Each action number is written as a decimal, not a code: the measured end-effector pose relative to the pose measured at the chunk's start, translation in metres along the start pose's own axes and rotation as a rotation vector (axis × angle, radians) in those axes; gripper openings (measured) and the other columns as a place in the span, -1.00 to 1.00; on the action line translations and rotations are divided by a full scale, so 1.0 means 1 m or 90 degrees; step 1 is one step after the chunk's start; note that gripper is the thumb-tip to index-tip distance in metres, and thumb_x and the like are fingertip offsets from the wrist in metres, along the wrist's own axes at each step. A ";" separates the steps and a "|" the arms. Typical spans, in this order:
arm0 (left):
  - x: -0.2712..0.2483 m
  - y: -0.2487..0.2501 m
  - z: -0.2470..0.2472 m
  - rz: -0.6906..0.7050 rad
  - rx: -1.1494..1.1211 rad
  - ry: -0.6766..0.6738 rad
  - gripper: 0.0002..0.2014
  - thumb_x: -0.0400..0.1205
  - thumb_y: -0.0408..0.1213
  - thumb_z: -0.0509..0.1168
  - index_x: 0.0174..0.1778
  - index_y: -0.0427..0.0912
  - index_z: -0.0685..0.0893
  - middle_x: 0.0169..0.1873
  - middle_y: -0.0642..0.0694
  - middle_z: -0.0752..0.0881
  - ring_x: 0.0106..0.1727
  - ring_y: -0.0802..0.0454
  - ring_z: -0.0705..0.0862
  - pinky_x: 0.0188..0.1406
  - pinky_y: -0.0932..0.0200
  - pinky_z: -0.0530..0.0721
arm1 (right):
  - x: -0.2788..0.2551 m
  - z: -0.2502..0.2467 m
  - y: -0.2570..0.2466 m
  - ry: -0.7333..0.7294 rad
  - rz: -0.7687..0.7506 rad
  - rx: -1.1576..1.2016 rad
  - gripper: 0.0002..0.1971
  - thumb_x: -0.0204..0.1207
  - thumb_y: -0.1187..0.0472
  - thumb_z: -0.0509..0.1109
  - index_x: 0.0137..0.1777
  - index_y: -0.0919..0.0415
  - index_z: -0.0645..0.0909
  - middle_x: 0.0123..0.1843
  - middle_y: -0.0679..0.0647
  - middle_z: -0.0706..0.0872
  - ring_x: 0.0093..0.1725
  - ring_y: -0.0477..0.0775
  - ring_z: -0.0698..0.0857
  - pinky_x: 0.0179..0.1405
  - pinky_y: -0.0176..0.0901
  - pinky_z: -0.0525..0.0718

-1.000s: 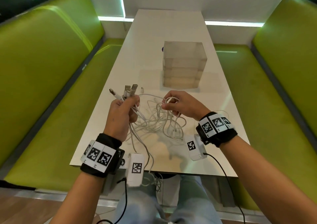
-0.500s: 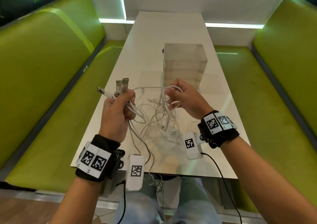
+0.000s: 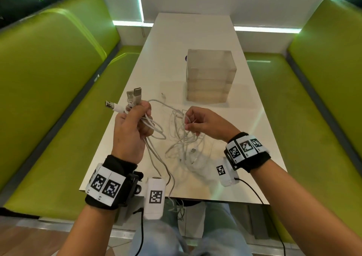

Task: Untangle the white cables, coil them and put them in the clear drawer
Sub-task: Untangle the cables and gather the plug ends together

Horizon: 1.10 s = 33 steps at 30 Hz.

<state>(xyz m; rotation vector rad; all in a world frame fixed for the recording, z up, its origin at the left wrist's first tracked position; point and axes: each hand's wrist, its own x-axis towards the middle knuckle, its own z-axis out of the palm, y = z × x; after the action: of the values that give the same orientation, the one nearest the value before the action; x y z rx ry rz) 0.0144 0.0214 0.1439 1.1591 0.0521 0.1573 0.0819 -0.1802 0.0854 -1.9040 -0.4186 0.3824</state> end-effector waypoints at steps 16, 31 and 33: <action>-0.008 0.017 0.005 0.069 -0.021 -0.050 -0.70 0.52 -0.29 0.19 -0.50 0.02 0.68 -0.56 0.12 0.55 -0.62 0.21 0.39 -0.65 0.29 0.30 | 0.005 0.017 -0.001 0.141 -0.057 -0.152 -0.83 0.45 0.36 0.43 -0.19 0.06 0.58 -0.13 0.18 0.59 -0.34 -0.04 0.48 -0.31 -0.40 0.48; -0.012 0.016 0.007 0.053 -0.012 -0.065 -0.69 0.51 -0.27 0.20 -0.52 0.03 0.69 -0.54 0.13 0.55 -0.55 0.19 0.38 -0.60 0.27 0.28 | 0.011 0.046 0.000 0.116 -0.041 -0.404 -0.93 0.53 0.20 0.34 -0.04 0.17 0.59 -0.07 0.04 0.55 -0.14 0.11 0.61 -0.10 0.10 0.63; -0.011 0.015 0.003 0.065 0.011 -0.059 -0.73 0.51 -0.26 0.25 -0.50 0.03 0.70 -0.54 0.11 0.53 -0.53 0.15 0.33 -0.57 0.19 0.20 | 0.014 0.044 -0.001 0.122 -0.010 -0.430 -0.85 0.60 0.17 0.29 -0.01 0.22 0.64 -0.07 0.08 0.52 -0.16 0.16 0.61 -0.11 0.06 0.62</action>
<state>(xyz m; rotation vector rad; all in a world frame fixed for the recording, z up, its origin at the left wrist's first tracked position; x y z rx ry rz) 0.0025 0.0227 0.1588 1.1857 -0.0877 0.1928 0.0741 -0.1372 0.0701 -2.5616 -0.4714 0.0369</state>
